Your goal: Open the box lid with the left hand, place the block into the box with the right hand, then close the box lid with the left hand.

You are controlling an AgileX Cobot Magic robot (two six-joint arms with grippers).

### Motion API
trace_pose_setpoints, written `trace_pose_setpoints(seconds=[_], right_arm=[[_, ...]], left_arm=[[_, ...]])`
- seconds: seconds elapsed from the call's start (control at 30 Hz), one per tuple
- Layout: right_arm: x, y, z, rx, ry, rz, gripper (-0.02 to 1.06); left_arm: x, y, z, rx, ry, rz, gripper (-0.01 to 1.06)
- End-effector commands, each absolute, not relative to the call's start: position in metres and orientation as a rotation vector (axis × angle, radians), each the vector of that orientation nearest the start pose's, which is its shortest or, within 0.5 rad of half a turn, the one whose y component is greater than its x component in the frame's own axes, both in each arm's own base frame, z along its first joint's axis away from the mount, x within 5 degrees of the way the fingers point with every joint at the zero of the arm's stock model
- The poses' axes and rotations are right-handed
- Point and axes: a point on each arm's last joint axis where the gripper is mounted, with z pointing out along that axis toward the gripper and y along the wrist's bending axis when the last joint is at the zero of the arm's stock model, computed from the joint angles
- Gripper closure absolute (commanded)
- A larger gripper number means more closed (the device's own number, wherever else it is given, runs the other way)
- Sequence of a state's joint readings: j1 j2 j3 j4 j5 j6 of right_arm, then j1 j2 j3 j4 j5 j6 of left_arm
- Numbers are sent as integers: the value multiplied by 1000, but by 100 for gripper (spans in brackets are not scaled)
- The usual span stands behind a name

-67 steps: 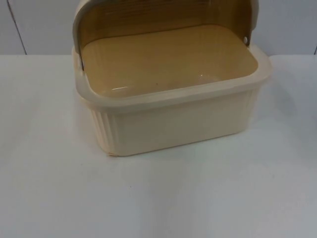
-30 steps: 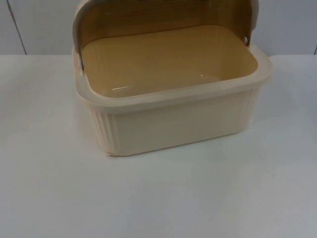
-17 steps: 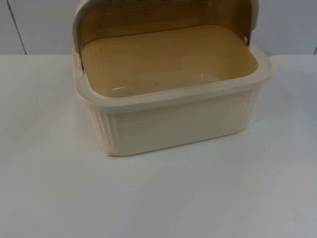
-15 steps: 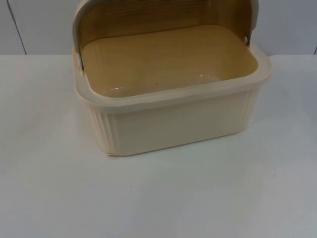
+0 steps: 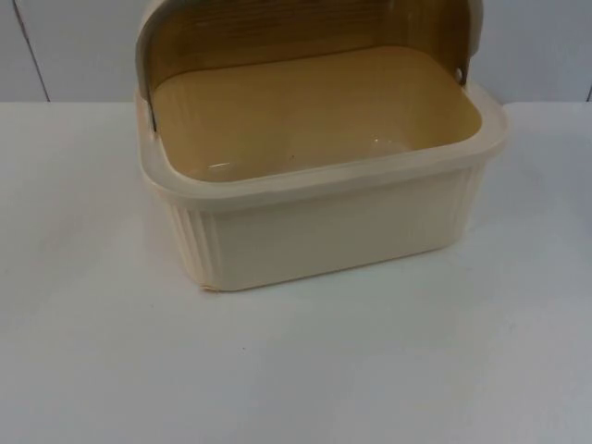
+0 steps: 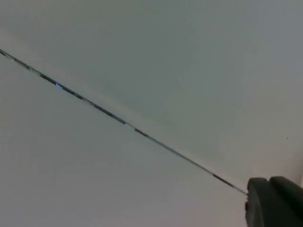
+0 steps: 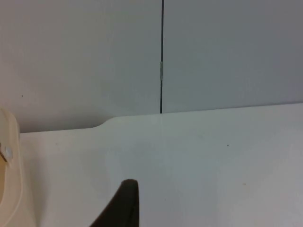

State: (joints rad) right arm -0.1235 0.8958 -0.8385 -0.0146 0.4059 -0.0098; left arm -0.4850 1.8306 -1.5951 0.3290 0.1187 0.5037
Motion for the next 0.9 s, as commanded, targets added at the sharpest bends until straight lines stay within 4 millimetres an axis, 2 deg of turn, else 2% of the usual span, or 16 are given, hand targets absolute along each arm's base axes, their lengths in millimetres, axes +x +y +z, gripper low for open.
trace_pose_setpoints(seconds=[0.0, 0.17, 0.27, 0.37, 0.47, 0.53, 0.67, 0.87], right_arm=[[186, -24, 365, 100, 1932, -113, -1], [186, -24, 365, 100, 1932, -113, -1], [186, -24, 365, 100, 1932, -113, -1], [186, -24, 365, 100, 1932, -113, -1], [186, -24, 365, 100, 1932, -113, -1], [186, -24, 365, 100, 1932, -113, -1], [186, -24, 365, 102, 1932, -111, -1], [186, -24, 365, 117, 1931, -101, -1]], left_arm=[[398, -209, 352, 1058, 1461, 237, 105], [398, -209, 353, 1026, 1464, 205, 105], [399, -209, 346, 1043, 1525, 201, 105], [403, -210, 333, 1107, 1559, 239, 105], [411, -210, 318, 1226, 1665, 285, 105], [411, -214, 317, 1283, 1720, 234, 105], [409, -220, 318, 1335, 1717, 152, 105], [410, -221, 310, 1369, 1741, 150, 105]])
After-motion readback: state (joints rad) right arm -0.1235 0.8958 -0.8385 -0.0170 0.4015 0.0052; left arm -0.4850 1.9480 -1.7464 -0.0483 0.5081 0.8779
